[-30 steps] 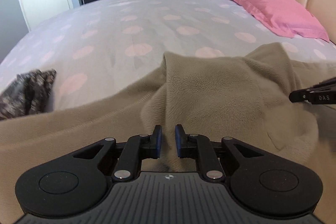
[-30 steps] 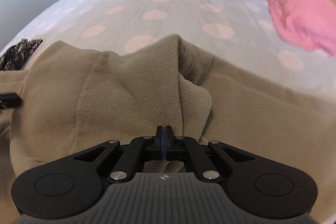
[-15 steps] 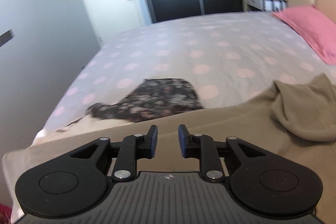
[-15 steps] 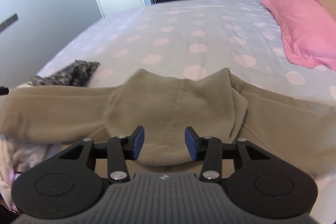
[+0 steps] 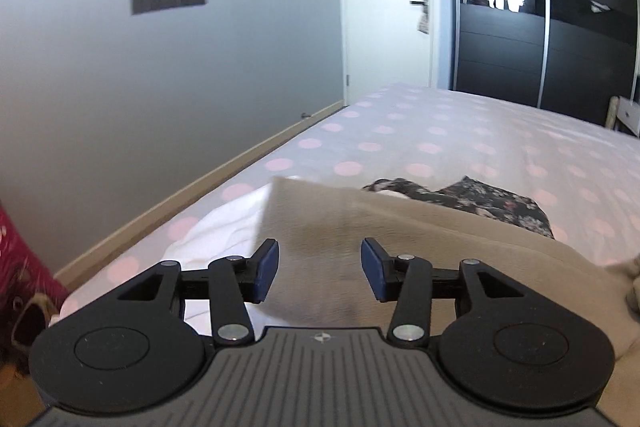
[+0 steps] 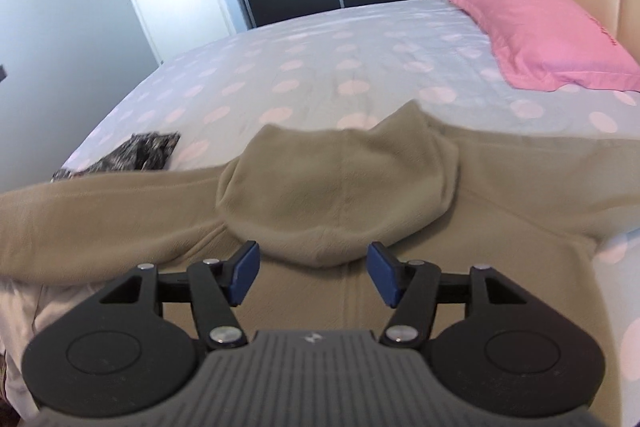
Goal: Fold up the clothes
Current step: 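Grasp the beige hoodie sleeve cuff with the left gripper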
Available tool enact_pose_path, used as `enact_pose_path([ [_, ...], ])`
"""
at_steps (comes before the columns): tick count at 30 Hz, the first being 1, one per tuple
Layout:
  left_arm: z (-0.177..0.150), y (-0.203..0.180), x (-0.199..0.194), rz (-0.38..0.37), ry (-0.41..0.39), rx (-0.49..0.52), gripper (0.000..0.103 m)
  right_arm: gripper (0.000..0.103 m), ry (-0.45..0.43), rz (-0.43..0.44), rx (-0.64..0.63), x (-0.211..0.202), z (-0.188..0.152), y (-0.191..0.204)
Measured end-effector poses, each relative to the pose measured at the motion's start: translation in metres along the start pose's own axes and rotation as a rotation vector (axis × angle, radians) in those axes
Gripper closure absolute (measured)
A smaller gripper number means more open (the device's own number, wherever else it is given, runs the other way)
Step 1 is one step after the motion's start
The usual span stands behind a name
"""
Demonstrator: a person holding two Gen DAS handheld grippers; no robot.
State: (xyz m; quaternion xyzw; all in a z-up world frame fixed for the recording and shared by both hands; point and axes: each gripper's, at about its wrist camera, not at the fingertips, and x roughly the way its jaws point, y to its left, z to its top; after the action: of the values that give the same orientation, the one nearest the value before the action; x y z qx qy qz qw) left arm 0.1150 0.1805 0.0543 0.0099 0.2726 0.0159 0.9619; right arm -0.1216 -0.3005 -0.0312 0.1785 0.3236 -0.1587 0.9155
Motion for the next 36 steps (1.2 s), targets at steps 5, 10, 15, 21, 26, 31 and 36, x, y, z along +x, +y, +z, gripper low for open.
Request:
enact_pose_path([
  [5,-0.007,0.040,0.017,0.004,0.085,-0.125,0.057,0.040,0.029,0.010,-0.099,0.009,-0.015,0.024],
  [10,-0.020,0.068,0.038,-0.079,0.180,-0.296,0.057,0.039,0.022,0.033,-0.170,0.008,-0.022,0.042],
  [15,-0.025,0.082,0.051,-0.145,0.226,-0.463,0.057,0.033,0.012,0.039,-0.207,0.008,-0.025,0.050],
  [21,-0.033,0.087,0.051,-0.183,0.246,-0.564,0.071,0.033,0.014,0.045,-0.212,0.008,-0.026,0.051],
  [26,-0.031,0.080,0.052,-0.200,0.233,-0.576,0.087,0.033,0.011,0.047,-0.221,0.008,-0.025,0.052],
  [31,-0.017,0.064,0.029,-0.181,0.127,-0.538,0.100,0.033,0.001,0.043,-0.245,0.006,-0.025,0.055],
  [36,0.007,0.034,-0.012,-0.284,0.006,-0.461,0.101,0.033,0.009,0.011,-0.252,0.007,-0.024,0.056],
])
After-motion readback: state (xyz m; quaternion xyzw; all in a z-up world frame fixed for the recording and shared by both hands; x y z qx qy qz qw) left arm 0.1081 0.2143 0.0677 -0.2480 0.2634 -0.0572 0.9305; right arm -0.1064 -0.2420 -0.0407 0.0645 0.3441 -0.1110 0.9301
